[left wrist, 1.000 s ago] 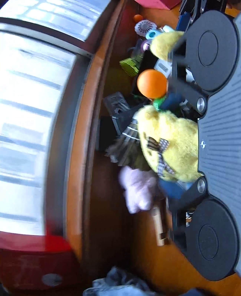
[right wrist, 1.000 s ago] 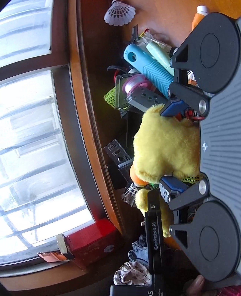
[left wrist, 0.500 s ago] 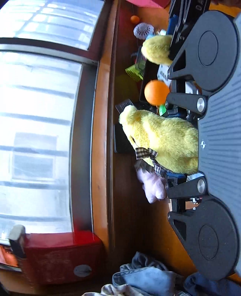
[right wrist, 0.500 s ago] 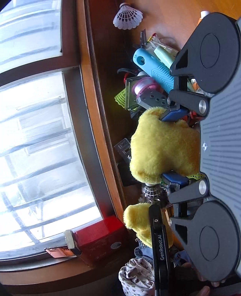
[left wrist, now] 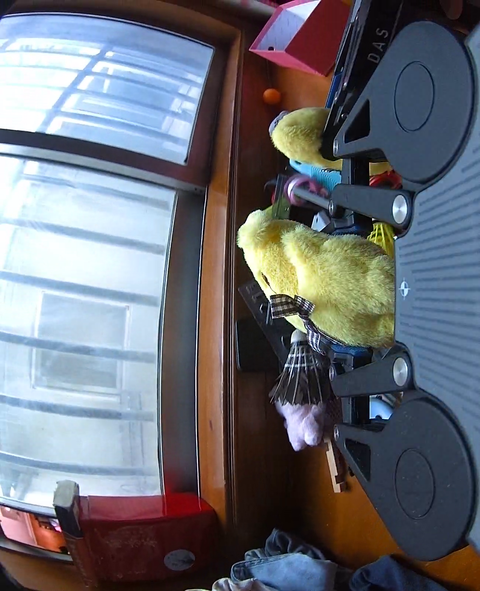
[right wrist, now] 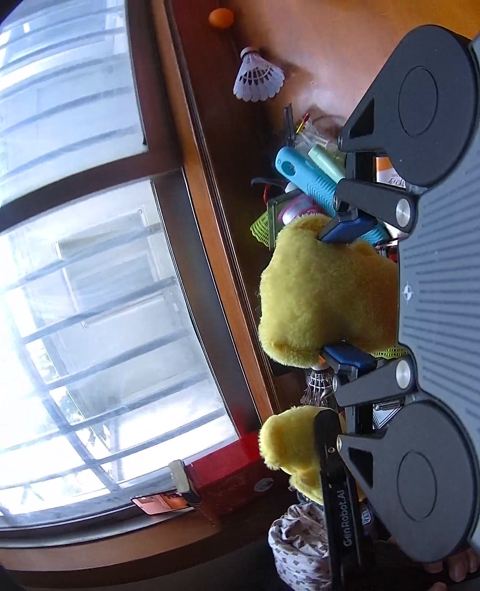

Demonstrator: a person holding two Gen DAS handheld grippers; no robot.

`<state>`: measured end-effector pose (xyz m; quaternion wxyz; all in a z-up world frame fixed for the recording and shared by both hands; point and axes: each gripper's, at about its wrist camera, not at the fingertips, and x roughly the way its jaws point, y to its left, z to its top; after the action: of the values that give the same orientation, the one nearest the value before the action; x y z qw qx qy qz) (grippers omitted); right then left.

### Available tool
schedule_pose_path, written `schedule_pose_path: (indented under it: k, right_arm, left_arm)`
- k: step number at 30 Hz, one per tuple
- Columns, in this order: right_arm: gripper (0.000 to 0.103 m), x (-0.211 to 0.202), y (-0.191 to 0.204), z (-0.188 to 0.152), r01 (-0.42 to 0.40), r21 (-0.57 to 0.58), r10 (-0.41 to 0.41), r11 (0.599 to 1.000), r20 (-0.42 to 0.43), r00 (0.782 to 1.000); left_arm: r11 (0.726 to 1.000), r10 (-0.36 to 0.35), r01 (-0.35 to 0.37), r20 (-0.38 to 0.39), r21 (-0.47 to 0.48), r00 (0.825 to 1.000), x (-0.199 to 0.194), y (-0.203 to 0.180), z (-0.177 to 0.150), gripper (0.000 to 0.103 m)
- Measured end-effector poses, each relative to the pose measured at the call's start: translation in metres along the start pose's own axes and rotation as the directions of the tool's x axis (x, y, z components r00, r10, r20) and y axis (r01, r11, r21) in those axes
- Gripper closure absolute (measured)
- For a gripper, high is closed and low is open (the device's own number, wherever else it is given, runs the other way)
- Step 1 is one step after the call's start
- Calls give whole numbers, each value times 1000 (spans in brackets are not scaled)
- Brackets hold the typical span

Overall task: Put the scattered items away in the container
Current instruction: 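Lift the yellow plush dog with the right gripper while the left gripper lifts the bear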

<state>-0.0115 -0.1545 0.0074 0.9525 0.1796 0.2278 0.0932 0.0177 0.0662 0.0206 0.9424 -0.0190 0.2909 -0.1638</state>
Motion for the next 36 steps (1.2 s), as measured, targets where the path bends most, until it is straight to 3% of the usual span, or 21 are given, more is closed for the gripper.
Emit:
schedule_pose_path:
  k: [14, 22, 26, 29, 31, 34, 36]
  right_arm:
    - [43, -42, -55, 5, -7, 27, 7, 1000, 18, 1000]
    - [43, -67, -118, 17, -40, 12, 40, 999, -20, 999]
    - [43, -73, -149, 17, -82, 5, 82, 997, -68, 994]
    - [43, -71, -165, 18, -127, -7, 125, 992, -114, 986]
    - [43, -68, -173, 18, -152, -8, 149, 988, -140, 979]
    - [43, -60, -180, 16, -174, 12, 173, 985, -178, 969]
    - [43, -54, -181, 14, -187, 36, 190, 982, -194, 962]
  left_arm:
    - [997, -12, 10, 32, 73, 999, -9, -75, -3, 54]
    - [990, 120, -118, -23, 79, 992, 11, -131, -15, 51]
    - [970, 241, -239, -61, 36, 969, 13, -140, -28, 45]
    - [939, 345, -345, -67, 19, 936, 11, -142, -36, 33]
    - [917, 397, -398, -70, 6, 915, 9, -141, -39, 30]
    - [901, 429, -434, -114, -21, 896, 13, -134, -39, 26]
    - [903, 420, -428, -136, -38, 897, 16, -130, -40, 26]
